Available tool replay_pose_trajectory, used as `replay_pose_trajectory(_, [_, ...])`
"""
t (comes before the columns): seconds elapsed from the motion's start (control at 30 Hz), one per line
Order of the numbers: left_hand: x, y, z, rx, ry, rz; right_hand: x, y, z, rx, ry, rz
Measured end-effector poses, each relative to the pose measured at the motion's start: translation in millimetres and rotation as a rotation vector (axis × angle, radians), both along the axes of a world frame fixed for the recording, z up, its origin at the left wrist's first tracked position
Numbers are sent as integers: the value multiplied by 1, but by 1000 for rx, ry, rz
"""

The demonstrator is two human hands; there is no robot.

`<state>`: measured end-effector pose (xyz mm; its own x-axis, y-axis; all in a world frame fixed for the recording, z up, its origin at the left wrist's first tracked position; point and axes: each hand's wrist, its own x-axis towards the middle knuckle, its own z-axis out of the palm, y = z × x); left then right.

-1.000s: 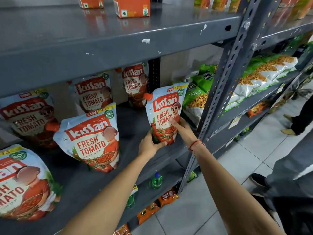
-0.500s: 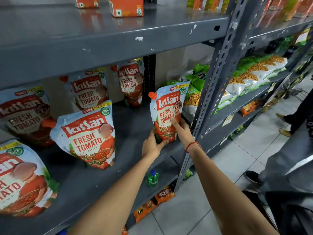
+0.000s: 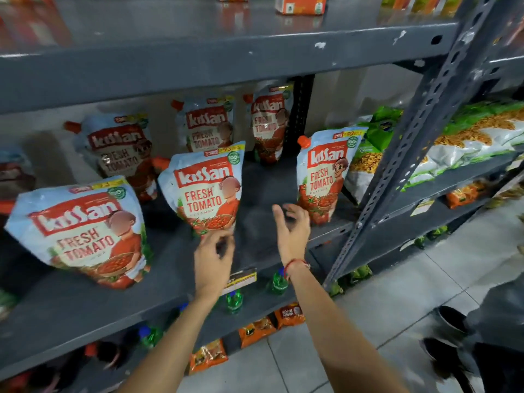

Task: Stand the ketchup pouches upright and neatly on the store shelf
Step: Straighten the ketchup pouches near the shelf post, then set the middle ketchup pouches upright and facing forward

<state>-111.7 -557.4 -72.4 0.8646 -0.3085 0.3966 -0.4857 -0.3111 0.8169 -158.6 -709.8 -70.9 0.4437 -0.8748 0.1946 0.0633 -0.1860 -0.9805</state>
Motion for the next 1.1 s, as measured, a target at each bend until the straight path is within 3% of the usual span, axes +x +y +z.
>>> replay_pose_trajectory(0.07, [7, 25, -3, -1, -12, 132, 19, 10, 1, 87, 100, 302])
replay_pose_trajectory(0.17, [25, 47, -9, 72, 159, 248, 45, 20, -2, 223, 181, 616])
replay_pose_trajectory(0.37, [64, 47, 2, 109, 472, -123, 66, 24, 1, 155, 182, 847])
replay_pose_trajectory(0.57, [54, 37, 1, 166, 404, -39, 50, 18, -1, 121, 145, 804])
replay_pose_trajectory(1.1, [12, 14, -6, 226, 330, -127, -2, 0, -10, 140, 91, 672])
